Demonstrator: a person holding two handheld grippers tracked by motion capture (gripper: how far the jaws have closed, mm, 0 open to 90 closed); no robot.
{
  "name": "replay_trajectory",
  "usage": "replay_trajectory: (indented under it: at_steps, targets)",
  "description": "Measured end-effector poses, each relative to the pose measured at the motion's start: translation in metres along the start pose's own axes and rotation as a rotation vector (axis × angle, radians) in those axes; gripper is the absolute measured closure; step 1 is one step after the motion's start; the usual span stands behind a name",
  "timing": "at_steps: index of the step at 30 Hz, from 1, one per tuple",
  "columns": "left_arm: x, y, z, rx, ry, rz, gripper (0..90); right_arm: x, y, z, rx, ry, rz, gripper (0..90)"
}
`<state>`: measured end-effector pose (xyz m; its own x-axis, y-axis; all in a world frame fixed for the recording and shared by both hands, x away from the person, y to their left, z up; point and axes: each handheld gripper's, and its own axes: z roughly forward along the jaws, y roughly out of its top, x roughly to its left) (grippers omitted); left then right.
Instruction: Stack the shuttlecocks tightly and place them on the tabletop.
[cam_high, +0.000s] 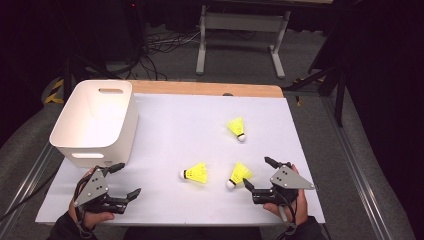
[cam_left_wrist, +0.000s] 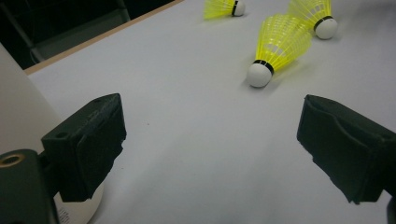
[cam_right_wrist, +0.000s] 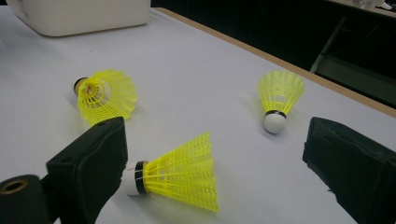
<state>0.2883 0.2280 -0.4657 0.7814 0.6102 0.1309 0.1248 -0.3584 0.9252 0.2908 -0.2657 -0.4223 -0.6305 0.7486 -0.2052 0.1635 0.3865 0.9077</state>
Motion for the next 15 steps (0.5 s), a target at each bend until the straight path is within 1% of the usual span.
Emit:
replay_trajectory:
  at_steps: [3,4,6,7,9,11,13,14,15]
  targets:
    - [-0.002,0.003,0.007,0.017,-0.025,0.019,9.8,-0.003,0.000,-0.002,-0.001,0.001,0.010,7.5]
    - [-0.002,0.003,0.007,0.017,-0.025,0.019,9.9,-0.003,0.000,-0.002,-0.001,0.001,0.010,7.5]
    - [-0.001,0.007,0.014,0.029,-0.045,0.033,10.4,-0.005,0.000,-0.003,-0.002,0.002,0.018,7.6]
    - [0.000,0.009,0.017,0.032,-0.049,0.039,10.5,-0.006,0.000,-0.003,0.003,-0.001,0.016,7.6]
    - [0.001,0.013,0.024,0.042,-0.065,0.026,11.9,-0.008,-0.001,-0.002,0.005,-0.001,0.021,7.7]
    - [0.001,0.015,0.031,0.062,-0.076,0.026,13.0,-0.010,-0.001,-0.002,0.009,-0.005,0.026,7.8]
    - [0.002,0.017,0.039,0.081,-0.096,0.035,13.3,-0.011,-0.003,-0.003,0.013,-0.005,0.036,7.8]
    - [0.002,0.019,0.042,0.092,-0.098,0.040,13.3,-0.012,-0.004,-0.003,0.018,-0.008,0.035,7.8]
    - [0.002,0.020,0.046,0.100,-0.111,0.044,13.3,-0.012,-0.005,-0.004,0.021,-0.010,0.037,7.8]
